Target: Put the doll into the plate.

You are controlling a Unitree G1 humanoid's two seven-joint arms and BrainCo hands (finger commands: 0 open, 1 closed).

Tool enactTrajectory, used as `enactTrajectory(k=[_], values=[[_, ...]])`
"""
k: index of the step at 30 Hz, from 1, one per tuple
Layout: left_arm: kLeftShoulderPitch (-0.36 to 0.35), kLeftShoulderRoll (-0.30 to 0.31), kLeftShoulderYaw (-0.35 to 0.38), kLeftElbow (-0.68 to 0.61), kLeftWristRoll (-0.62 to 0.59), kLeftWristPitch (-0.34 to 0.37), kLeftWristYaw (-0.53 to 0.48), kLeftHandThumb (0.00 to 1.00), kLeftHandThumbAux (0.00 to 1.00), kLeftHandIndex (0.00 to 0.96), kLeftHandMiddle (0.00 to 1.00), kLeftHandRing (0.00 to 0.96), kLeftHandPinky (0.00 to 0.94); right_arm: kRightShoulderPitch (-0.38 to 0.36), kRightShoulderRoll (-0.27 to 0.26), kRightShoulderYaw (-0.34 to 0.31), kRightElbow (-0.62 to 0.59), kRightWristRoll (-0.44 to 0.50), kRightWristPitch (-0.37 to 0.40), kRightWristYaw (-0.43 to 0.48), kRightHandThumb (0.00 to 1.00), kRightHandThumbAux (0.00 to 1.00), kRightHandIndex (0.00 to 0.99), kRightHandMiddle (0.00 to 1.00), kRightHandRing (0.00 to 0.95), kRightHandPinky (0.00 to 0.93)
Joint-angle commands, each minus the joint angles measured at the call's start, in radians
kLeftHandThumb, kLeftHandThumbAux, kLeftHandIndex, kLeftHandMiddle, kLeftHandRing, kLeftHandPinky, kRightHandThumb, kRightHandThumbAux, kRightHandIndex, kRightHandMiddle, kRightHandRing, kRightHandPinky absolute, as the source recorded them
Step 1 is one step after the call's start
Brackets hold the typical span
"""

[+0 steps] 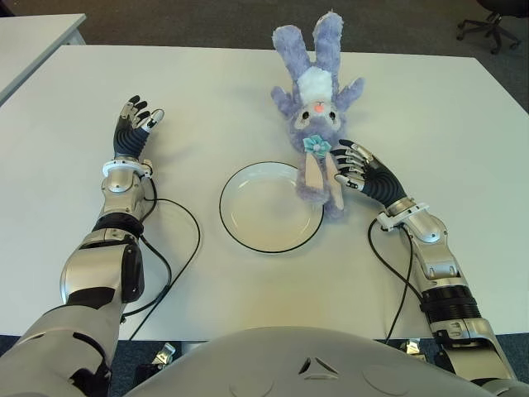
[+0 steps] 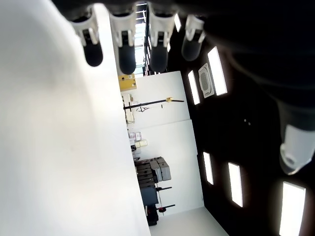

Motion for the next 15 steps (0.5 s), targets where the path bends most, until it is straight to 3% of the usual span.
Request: enactTrajectory(k=[1,15], values=[[0.101,-0.032,0.014,0.036,-0.023,0.014,-0.058,0.0,0.514,0.0,0.126,0.126,0.112,0.338,0.227,0.244,0.188,-0.041,0.027,0.036,0.296,0.59,0.05,0.205,0.239,0.27],[0.097,-0.033,0.024,0.037,-0.02,0.028,-0.05,0.0,0.52,0.0,0.125,0.129,0.102,0.328,0.224,0.266,0.193,-0.059,0.004,0.013,0.273,0.569,0.055,0.204,0.248,0.318]])
